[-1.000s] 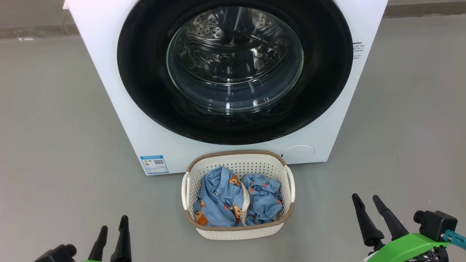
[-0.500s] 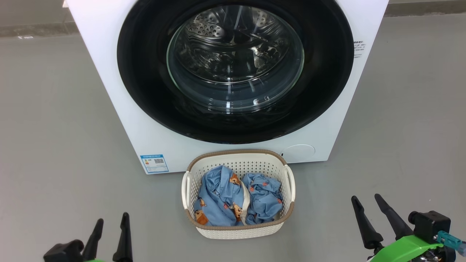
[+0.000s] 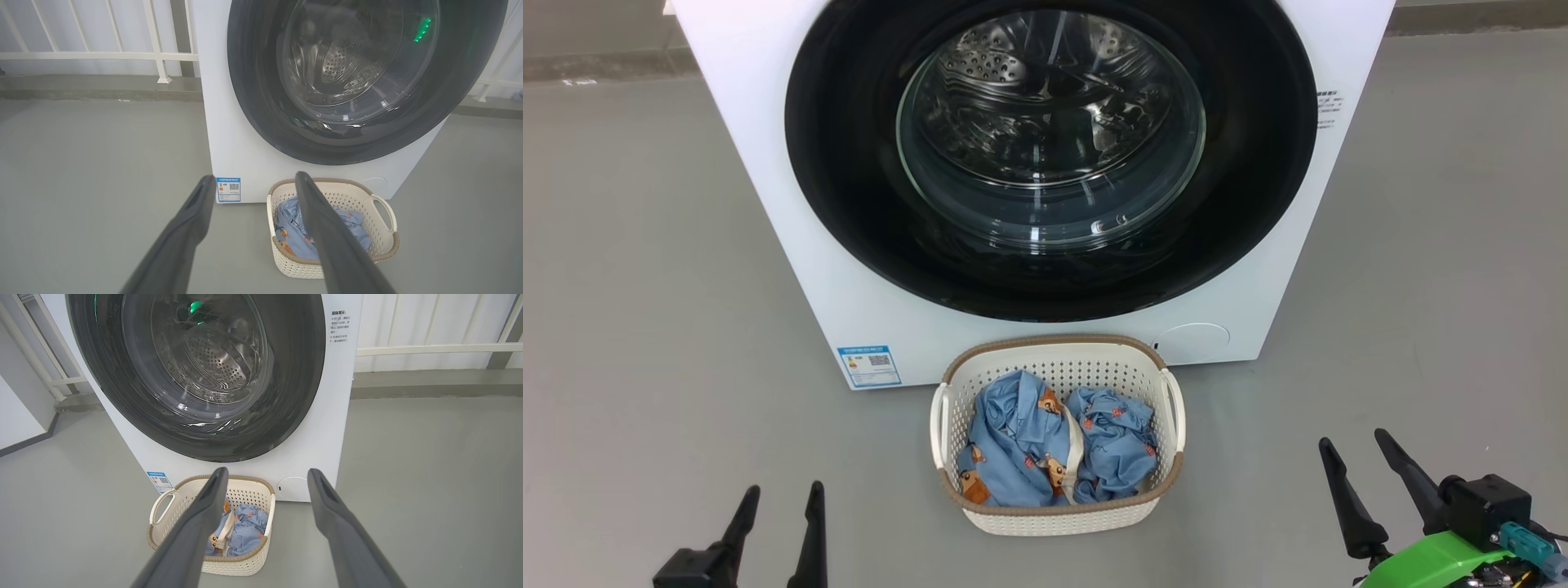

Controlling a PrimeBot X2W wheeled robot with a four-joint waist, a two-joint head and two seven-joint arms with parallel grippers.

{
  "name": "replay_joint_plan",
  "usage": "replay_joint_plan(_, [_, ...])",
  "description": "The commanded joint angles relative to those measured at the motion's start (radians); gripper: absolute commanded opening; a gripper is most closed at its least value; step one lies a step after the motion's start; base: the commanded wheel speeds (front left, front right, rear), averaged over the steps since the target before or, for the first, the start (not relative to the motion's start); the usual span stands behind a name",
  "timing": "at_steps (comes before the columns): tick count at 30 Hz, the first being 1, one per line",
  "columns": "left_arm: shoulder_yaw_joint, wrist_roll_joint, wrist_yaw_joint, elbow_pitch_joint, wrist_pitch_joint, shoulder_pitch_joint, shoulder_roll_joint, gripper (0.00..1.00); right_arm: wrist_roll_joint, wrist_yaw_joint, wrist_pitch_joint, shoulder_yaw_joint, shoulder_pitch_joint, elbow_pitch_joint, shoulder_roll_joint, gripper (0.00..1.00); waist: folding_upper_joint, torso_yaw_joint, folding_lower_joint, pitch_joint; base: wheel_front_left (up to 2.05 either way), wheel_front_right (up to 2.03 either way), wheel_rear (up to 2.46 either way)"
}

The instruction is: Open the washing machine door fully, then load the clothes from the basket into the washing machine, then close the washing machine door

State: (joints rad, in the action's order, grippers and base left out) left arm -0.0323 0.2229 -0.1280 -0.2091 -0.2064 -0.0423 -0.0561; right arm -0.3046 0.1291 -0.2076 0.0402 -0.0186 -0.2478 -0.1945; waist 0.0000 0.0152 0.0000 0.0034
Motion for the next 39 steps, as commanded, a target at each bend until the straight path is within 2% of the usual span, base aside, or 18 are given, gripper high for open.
replay_joint_plan(1, [0.027, -0.034, -0.002, 0.032, -0.017, 0.017, -0.02, 1.0, 0.029, 0.001, -0.016, 0.015, -0.009, 0.027, -0.016, 1.0, 0.0, 0.0, 0.0, 0.0, 0.0, 0.0, 0.0])
replay_joint_plan(14, [0.062, -0.181, -0.001, 0.048, -0.055, 0.006, -0.009, 1.0, 0.182, 0.002, -0.054, 0.025, 0.0, 0.046, -0.027, 1.0, 0.0, 0.007, 0.0, -0.003, 0.0, 0.0, 0.0])
replay_joint_plan(32, [0.095, -0.191, -0.001, 0.039, -0.055, 0.003, -0.001, 1.0, 0.185, 0.002, -0.054, -0.024, 0.006, 0.048, -0.006, 1.0, 0.0, 0.002, 0.0, -0.004, 0.0, 0.0, 0.0])
replay_joint_plan(39, [0.107, -0.2, 0.013, 0.041, -0.055, 0.005, 0.002, 1.0, 0.183, 0.002, -0.054, -0.024, 0.006, 0.048, -0.005, 1.0, 0.0, -0.001, 0.0, -0.004, 0.19, 0.19, -0.38])
